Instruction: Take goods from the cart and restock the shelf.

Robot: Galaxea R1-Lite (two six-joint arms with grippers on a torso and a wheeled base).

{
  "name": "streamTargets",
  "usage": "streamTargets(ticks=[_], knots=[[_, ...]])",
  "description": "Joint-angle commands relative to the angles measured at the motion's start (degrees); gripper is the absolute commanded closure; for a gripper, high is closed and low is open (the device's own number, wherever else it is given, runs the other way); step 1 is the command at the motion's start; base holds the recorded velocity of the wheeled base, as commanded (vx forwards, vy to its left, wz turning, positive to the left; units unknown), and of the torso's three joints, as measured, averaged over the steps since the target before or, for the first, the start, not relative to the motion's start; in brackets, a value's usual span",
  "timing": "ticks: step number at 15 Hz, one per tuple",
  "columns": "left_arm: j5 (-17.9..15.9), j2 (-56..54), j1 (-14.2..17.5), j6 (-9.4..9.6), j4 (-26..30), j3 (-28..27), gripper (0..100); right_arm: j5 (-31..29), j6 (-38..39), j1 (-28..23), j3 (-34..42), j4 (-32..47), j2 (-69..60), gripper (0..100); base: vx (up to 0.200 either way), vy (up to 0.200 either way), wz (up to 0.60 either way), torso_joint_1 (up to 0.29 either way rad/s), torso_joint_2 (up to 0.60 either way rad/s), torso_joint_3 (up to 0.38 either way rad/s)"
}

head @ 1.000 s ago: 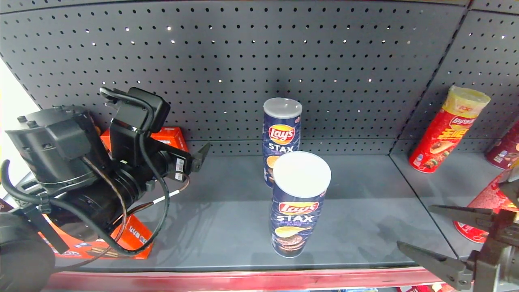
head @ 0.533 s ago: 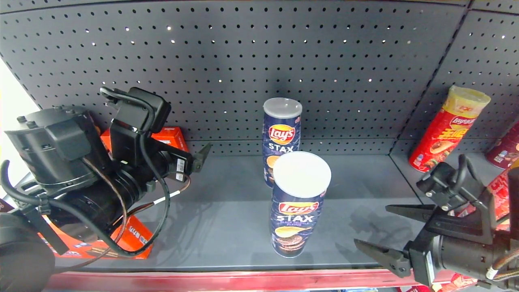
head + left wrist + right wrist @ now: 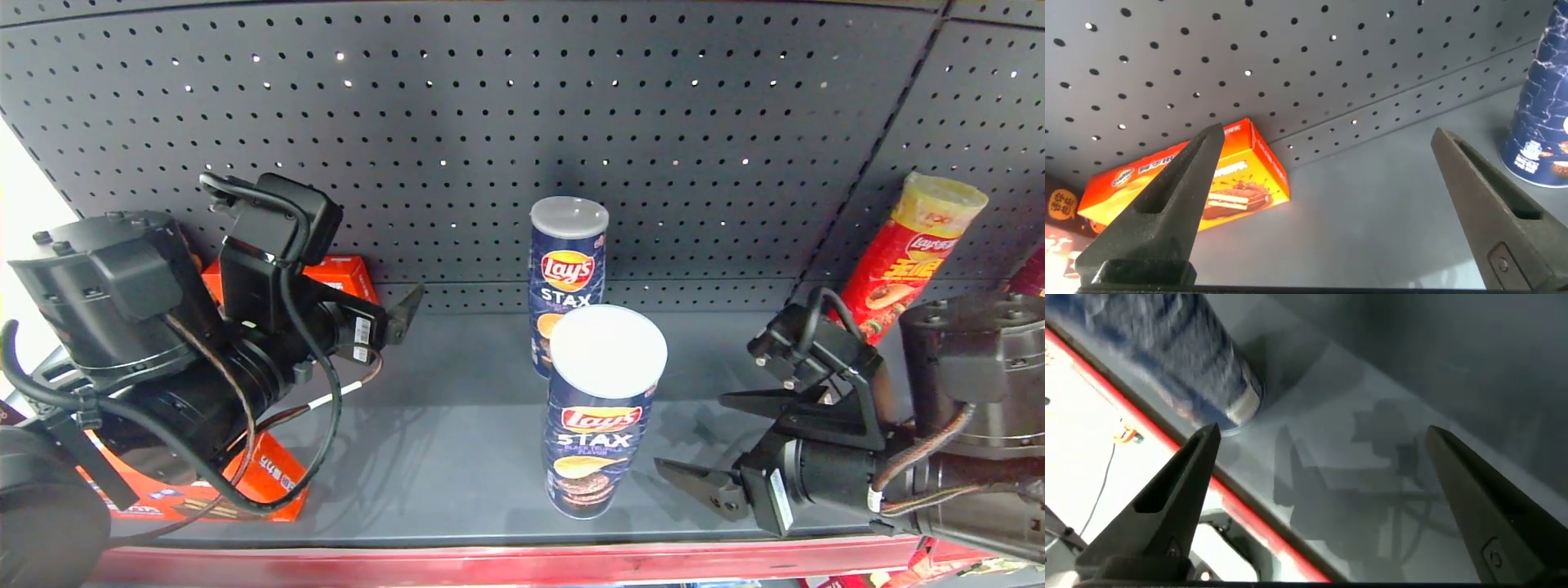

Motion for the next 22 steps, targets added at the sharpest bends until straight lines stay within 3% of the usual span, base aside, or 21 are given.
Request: streamTargets(ticks=[1, 17, 20, 22], knots=[[0.01, 0.10, -0.01, 0.01, -0.02, -0.13, 0, 0.00, -0.08, 0.41, -1.83, -0.10, 3.09, 0, 0.000, 0.000, 0.00, 0.000, 0.00, 0.000], [0.01, 0.01, 0.26, 0.01, -0.11, 0.04, 0, 0.00, -0.26, 0.67, -4.56, -1.42, 6.87, 0, 0.000, 0.000, 0.00, 0.000, 0.00, 0.000], [0.01, -0.43, 0.43, 0.01, -0.11, 0.48, 0, 0.00, 0.00, -0.38, -4.12, -1.94, 3.97, 0, 0.000, 0.000, 0.00, 0.000, 0.00, 0.000], [-0.08, -4.83, 0.52, 0.01, 0.33, 2.50, 0, -0.53, 0.00, -3.55, -2.10, -2.56, -4.56, 0, 0.000, 0.000, 0.00, 0.000, 0.00, 0.000]])
